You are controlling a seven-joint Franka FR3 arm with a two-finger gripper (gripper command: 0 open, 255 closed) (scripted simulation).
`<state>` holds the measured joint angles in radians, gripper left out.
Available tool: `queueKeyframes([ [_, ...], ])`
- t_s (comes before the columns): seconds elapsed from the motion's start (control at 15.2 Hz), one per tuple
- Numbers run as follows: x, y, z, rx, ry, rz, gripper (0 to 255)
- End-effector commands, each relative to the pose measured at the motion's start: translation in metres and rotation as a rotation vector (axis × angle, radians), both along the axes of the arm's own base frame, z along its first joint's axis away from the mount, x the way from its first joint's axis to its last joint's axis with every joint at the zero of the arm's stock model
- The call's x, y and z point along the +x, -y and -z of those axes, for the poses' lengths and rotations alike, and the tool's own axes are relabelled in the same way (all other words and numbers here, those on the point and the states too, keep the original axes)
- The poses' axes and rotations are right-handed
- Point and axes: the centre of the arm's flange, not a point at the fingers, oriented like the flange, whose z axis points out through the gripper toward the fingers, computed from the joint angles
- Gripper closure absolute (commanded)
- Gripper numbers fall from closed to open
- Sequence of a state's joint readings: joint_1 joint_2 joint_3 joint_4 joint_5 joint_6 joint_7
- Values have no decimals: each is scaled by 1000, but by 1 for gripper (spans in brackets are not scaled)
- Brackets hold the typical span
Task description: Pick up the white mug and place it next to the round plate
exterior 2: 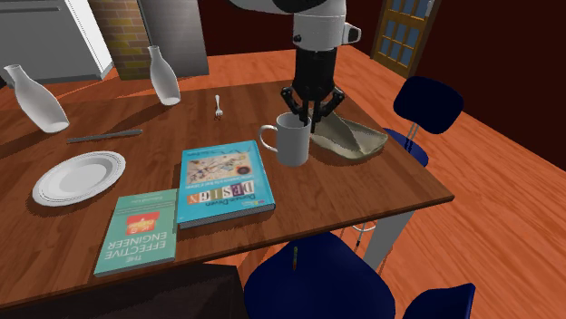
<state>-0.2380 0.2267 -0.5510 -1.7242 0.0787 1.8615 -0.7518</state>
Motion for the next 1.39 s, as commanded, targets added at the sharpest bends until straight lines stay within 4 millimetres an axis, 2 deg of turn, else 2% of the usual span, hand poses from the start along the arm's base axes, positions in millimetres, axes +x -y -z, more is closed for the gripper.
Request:
queueKeyframes([
  [0.0,0,0,-10,0,0,0,255],
  [0.07,0,0,-11,0,0,0,255],
  [1.32,75,-239,-12,0,0,0,255],
])
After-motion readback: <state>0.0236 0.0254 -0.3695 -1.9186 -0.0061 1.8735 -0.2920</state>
